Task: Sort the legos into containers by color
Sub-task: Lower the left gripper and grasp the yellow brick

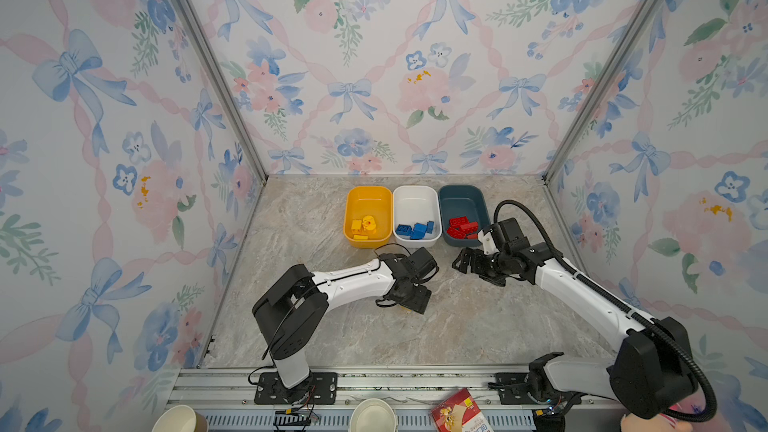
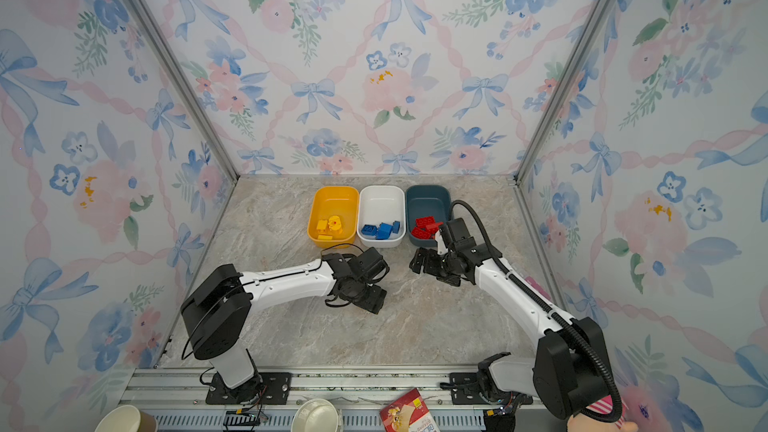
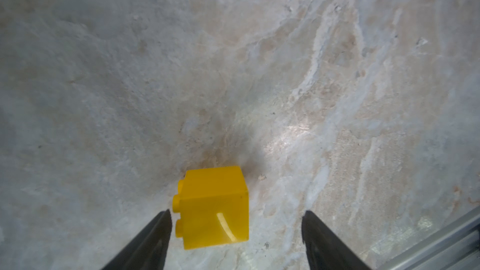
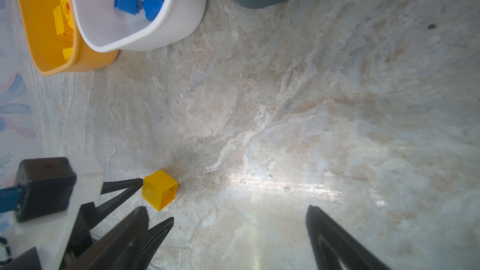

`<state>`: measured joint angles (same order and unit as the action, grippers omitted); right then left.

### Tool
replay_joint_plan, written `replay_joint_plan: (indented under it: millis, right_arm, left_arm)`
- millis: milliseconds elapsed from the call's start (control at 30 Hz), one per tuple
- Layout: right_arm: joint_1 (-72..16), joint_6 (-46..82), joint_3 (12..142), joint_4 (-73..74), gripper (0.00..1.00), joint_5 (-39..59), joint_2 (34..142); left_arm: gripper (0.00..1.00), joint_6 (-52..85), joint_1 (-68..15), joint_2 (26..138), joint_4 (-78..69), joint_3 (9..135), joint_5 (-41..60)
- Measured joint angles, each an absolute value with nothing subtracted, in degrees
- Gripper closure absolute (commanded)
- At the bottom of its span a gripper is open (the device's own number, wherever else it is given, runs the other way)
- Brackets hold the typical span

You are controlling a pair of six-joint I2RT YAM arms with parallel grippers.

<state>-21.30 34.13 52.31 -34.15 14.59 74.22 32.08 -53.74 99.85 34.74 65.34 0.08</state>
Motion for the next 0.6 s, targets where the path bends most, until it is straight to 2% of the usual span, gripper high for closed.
replay_joint_plan:
  millis: [333, 600]
  right_arm:
    - [-21.0, 34.2, 51.4, -33.7, 0.03, 14.6, 73.4]
    - [-21.0, 34.3, 51.3, -33.6, 0.03, 14.6, 73.4]
  left_arm:
    - [0.26, 32.1, -53.7, 101.8, 34.8, 65.3, -2.2]
    - [0.42, 32.0, -53.7, 104.1, 34.8, 65.4, -4.0]
